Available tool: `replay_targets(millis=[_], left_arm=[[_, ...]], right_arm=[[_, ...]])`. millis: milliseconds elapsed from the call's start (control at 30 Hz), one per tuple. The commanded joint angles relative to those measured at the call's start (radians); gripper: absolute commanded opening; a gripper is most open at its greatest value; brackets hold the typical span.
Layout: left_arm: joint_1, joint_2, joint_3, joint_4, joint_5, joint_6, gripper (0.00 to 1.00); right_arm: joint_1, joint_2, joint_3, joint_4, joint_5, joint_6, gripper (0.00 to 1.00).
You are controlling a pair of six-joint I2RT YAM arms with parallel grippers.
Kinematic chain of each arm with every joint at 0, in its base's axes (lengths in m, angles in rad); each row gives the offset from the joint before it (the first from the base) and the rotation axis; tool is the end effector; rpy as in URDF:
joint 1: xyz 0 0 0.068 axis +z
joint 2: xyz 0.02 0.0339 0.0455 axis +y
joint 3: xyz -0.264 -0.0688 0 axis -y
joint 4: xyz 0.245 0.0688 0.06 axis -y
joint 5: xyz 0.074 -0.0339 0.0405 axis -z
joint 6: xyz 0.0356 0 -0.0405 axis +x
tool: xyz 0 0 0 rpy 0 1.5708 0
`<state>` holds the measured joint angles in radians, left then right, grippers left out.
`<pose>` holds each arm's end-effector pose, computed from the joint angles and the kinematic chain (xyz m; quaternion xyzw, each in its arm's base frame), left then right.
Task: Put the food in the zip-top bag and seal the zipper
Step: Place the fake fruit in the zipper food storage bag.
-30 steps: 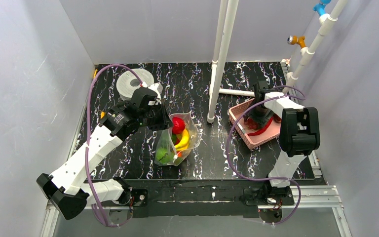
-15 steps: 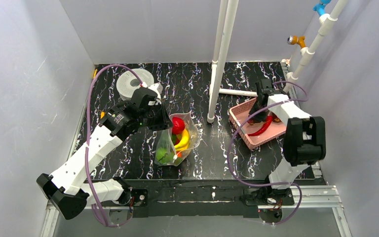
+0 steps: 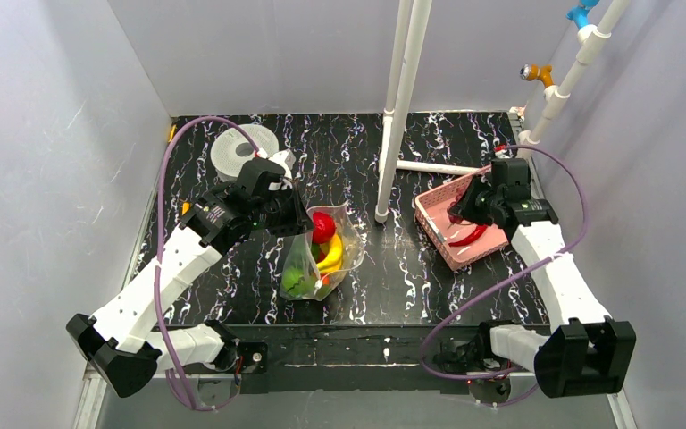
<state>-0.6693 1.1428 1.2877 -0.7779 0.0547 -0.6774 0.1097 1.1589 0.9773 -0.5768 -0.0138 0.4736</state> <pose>0.1811 -0.1458 0.3836 0.0087 0.8918 -0.3008 0.3379 0.2441 0.0274 0.2948 0.1635 0.9039 0.1197 0.3766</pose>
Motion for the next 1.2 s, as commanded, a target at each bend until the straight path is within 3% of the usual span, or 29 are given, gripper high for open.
replay_targets(millis=[0, 167, 333, 533, 833, 1067, 1167], left_arm=[[0.002, 0.000, 0.004, 0.022, 0.026, -0.004, 0.00], [0.004, 0.002, 0.000, 0.029, 0.032, -0.004, 0.00], [0.002, 0.002, -0.006, 0.032, 0.031, -0.004, 0.00], [0.003, 0.005, -0.008, 0.034, 0.035, -0.008, 0.00], [0.002, -0.009, -0.013, 0.027, 0.026, -0.016, 0.00], [0.003, -0.012, -0.013, 0.025, 0.027, -0.020, 0.00], [0.003, -0.014, -0.014, 0.023, 0.027, -0.022, 0.00]], right_arm=[[0.007, -0.059, -0.029, 0.076, -0.290, -0.096, 0.06], [0.062, -0.099, -0.063, 0.081, -0.458, -0.153, 0.04], [0.251, -0.149, -0.095, 0.143, -0.567, -0.167, 0.02], [0.474, -0.160, -0.038, 0.250, -0.565, -0.133, 0.02], [0.712, -0.063, 0.173, 0.262, -0.565, -0.139, 0.02], [0.789, 0.028, 0.182, 0.271, -0.584, -0.121, 0.02], [0.794, 0.052, 0.191, 0.238, -0.518, -0.099, 0.02]])
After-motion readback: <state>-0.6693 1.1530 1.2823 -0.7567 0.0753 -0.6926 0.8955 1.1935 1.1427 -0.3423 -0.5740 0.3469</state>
